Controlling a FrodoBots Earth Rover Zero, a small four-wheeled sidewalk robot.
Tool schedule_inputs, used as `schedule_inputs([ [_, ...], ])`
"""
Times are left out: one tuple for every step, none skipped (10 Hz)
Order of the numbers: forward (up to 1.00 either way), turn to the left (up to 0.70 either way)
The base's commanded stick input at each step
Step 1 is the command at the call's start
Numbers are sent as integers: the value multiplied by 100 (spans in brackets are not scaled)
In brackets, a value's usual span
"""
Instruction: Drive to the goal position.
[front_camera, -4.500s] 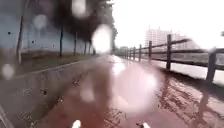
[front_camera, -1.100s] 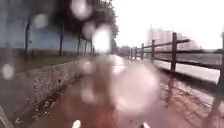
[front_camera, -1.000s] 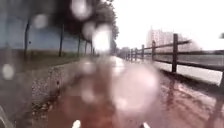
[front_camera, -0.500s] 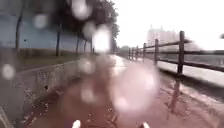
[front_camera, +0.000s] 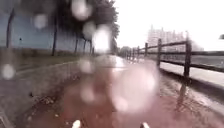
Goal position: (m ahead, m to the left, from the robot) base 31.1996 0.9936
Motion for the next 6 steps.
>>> schedule_inputs([
  [70, 5],
  [70, 0],
  [70, 0],
  [70, 0],
  [70, 0],
  [70, 7],
])
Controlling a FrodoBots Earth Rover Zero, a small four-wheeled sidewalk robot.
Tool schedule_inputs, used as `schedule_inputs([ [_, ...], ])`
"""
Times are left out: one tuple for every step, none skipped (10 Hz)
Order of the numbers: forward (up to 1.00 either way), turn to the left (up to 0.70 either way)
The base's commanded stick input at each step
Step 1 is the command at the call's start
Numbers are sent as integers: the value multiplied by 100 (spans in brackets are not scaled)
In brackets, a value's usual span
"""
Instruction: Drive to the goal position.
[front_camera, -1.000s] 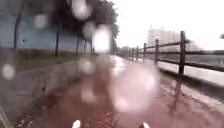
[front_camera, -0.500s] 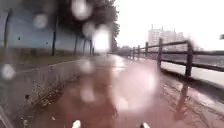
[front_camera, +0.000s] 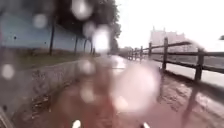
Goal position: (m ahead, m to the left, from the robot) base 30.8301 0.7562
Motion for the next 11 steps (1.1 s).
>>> schedule_inputs([
  [70, 24],
  [70, 11],
  [70, 0],
  [70, 0],
  [70, 0],
  [70, 0],
  [70, 0],
  [70, 0],
  [70, 0],
  [70, 0],
  [70, 0],
])
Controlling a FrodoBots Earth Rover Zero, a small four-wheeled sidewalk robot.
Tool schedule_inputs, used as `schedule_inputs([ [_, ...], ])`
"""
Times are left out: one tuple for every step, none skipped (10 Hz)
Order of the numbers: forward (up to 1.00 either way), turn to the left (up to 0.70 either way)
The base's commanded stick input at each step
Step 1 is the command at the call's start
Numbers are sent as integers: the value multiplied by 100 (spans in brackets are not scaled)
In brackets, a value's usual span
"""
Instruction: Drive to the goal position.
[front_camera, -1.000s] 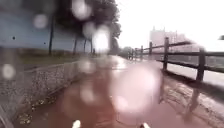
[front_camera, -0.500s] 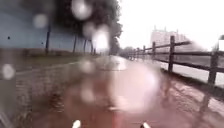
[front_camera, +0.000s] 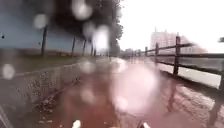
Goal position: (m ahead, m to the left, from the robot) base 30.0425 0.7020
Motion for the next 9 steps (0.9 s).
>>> schedule_inputs([
  [70, 0],
  [70, 0],
  [70, 0],
  [70, 0],
  [70, 0],
  [70, 0],
  [70, 0],
  [70, 0],
  [70, 0],
])
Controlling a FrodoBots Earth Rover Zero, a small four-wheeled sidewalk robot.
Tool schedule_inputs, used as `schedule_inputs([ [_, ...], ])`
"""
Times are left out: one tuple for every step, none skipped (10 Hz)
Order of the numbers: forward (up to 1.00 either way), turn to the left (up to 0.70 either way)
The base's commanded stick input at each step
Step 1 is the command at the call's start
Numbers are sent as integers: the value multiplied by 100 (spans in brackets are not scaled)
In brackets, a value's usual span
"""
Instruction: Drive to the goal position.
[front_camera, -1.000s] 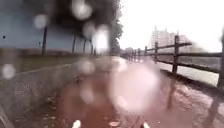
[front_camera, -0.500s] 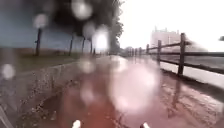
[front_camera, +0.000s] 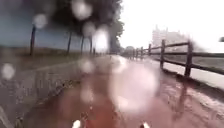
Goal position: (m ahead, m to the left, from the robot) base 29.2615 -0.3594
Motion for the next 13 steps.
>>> schedule_inputs([
  [70, 0],
  [70, 0],
  [70, 0],
  [70, 0],
  [70, 0],
  [70, 0],
  [70, 0],
  [70, 0],
  [70, 0],
  [70, 0],
  [70, 0],
  [70, 0],
  [70, 0],
])
